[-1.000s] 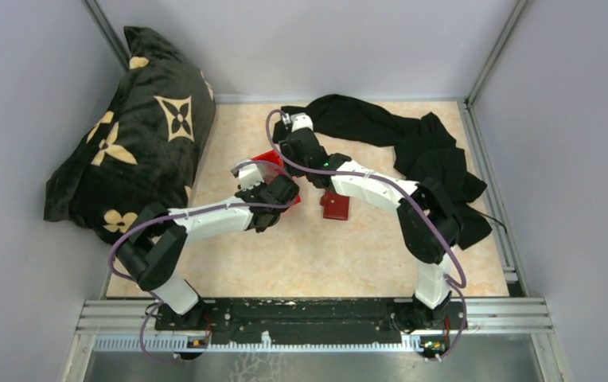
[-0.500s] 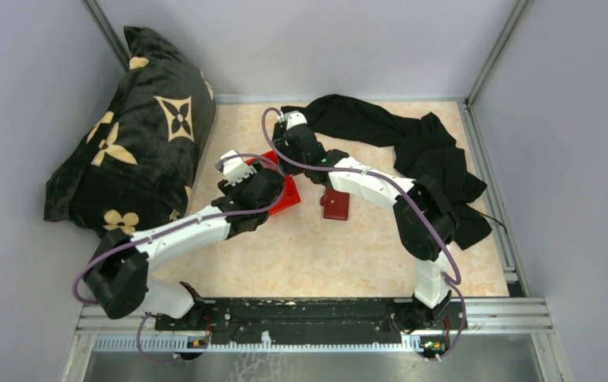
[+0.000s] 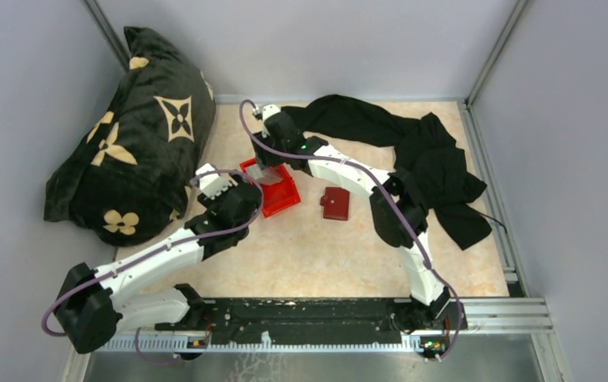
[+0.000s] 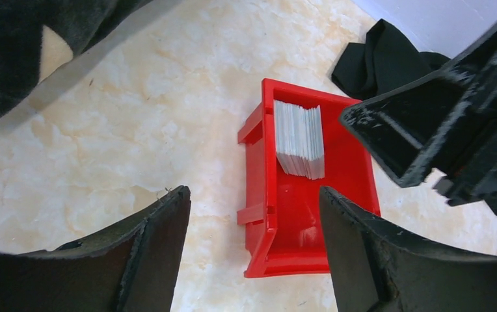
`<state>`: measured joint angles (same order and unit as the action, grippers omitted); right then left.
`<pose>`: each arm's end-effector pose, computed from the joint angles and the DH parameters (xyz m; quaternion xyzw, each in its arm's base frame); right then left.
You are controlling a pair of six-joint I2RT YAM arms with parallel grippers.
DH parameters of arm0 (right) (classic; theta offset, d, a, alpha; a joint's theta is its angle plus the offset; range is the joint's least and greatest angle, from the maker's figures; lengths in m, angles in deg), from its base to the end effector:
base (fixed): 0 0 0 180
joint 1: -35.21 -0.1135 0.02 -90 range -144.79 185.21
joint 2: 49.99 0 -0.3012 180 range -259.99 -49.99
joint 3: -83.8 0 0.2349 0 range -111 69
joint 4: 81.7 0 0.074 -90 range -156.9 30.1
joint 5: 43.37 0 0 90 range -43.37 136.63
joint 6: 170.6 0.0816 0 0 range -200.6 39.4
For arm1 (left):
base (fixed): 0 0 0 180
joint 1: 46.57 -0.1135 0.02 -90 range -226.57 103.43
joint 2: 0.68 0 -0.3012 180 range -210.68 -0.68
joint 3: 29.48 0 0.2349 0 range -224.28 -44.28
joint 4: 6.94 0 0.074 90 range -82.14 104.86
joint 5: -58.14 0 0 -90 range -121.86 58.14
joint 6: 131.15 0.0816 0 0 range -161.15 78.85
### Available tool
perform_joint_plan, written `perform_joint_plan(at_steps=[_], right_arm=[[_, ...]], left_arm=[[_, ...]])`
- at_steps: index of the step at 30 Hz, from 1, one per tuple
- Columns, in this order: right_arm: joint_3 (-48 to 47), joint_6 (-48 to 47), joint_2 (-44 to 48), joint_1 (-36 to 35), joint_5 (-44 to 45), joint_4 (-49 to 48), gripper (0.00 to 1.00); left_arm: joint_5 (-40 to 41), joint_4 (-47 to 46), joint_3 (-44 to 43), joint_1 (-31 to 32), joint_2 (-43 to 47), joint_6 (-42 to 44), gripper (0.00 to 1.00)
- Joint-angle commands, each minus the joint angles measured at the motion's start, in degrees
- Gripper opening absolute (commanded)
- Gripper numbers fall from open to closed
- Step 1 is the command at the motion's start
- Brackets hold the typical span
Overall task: Put the credit cards into the card holder
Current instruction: Adjust the storage box at the center of the board, then pick up the credit card from the storage box.
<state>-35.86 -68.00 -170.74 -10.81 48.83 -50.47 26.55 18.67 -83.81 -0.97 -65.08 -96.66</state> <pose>0.3774 0.3866 0.2847 -0.2430 0.8415 0.2214 0.4288 0.2008 -0.1057 0.2760 -0.2890 0.7545 -0.0319 0.5884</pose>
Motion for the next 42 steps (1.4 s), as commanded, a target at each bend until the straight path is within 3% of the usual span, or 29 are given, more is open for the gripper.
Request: perform_joint_plan(at_steps=[1, 11, 22, 37, 42], right_arm=[[-5.07, -0.74, -3.75, -0.72, -2.68, 2.69, 0.52], [-11.93, 0.14, -9.99, -0.57, -4.75, 5.63, 0.52], [-9.26, 7.50, -11.03, 2.60, -12.95, 1.38, 0.52], [-10.37, 8.91, -14.60, 3.89, -15.06, 2.35, 0.51], [-11.55, 9.10, -15.30, 3.90, -15.91, 3.28, 0.41]], left_arm=[[-0.92, 1.10, 2.19, -0.08, 3.41, -2.30, 0.78], [-1.90, 0.36, 4.96, -0.12, 6.90, -2.23, 0.77], [-2.34, -1.29, 5.75, -0.10, 7.80, -1.05, 0.77], [-2.78, -3.39, 5.95, -0.14, 7.70, 0.19, 0.76], [-2.69, -3.71, 5.95, -0.12, 7.71, 0.59, 0.76]])
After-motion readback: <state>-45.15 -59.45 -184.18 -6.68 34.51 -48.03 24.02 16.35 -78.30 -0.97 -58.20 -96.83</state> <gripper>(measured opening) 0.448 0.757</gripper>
